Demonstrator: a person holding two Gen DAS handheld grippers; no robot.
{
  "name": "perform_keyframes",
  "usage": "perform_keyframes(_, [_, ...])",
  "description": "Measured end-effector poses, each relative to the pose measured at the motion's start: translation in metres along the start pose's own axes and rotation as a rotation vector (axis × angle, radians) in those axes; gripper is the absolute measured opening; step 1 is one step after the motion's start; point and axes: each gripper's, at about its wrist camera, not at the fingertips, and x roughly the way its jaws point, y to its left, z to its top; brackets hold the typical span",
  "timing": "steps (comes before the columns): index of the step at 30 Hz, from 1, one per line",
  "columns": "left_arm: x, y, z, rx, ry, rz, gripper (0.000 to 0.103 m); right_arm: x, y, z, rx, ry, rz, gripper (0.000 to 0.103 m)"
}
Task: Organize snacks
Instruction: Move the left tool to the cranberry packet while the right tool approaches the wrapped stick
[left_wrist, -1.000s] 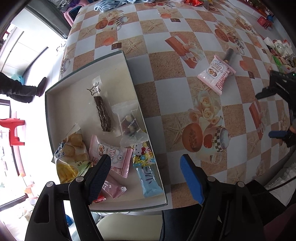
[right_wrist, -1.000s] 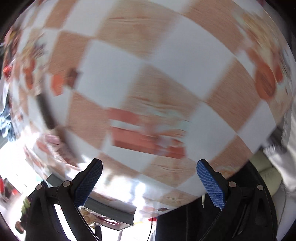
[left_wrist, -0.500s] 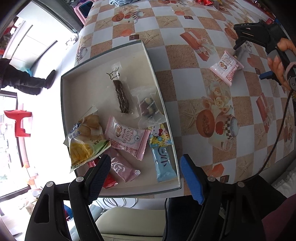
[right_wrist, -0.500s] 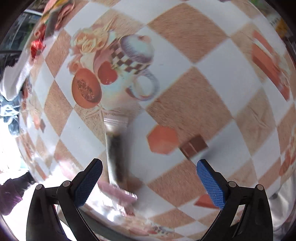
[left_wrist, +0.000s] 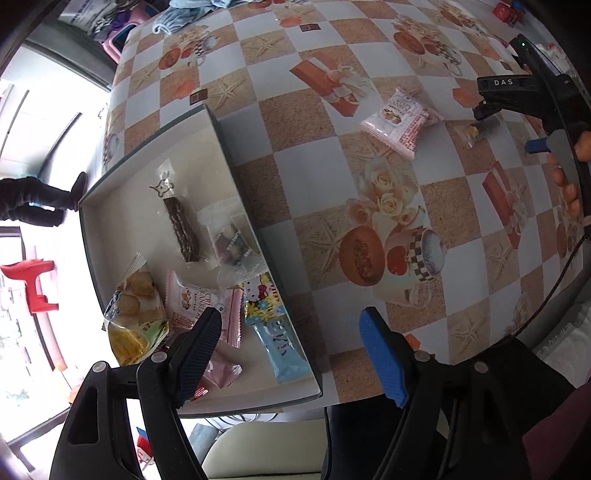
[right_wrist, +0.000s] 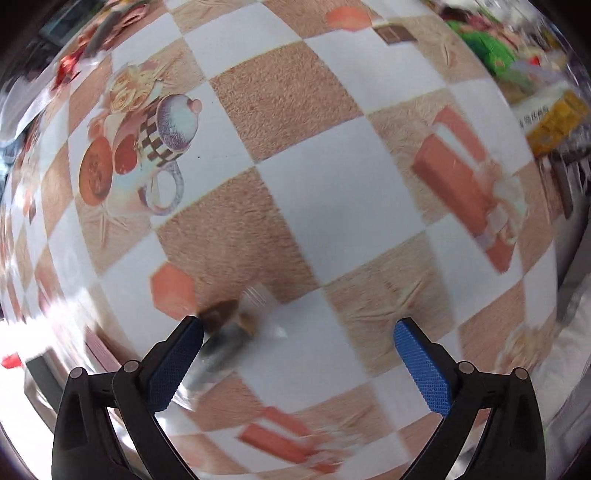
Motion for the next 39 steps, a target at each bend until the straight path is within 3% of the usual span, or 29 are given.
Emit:
perform_keyframes(8, [0.004, -0.015, 0.006, 0.057, 0.022, 0.023, 0.08, -0.004, -0.014, -0.022, -0.017, -0.022, 0.002, 0.103])
perform_keyframes(12, [0.005, -0.021, 0.01, 0.075, 0.025, 0.025, 0.08, 0.001, -0.017, -0.012, -0.017, 0.081, 0.003, 0.103])
perform_keyframes(15, [0.004, -0.027, 0.015, 0.098, 0.019, 0.022, 0.08, 0.004, -0.01, -0.017, -0.057, 0.112, -0.003, 0.103])
perform_keyframes(21, [0.002, -0.039, 0.024, 0.144, -0.003, 0.017, 0.08, 0.003, -0.013, -0.041, -0.182, 0.075, -0.016, 0.103])
perform_keyframes(29, [-0.003, -0.056, 0.05, 0.173, -0.054, 0.003, 0.08, 0.006, -0.069, -0.062, -0.102, 0.095, -0.009, 0.103])
perform_keyframes(39, [-0.009, -0.073, 0.095, 0.206, -0.108, -0.004, 0.08, 0.004, -0.075, -0.075, -0.143, 0.066, -0.013, 0.103])
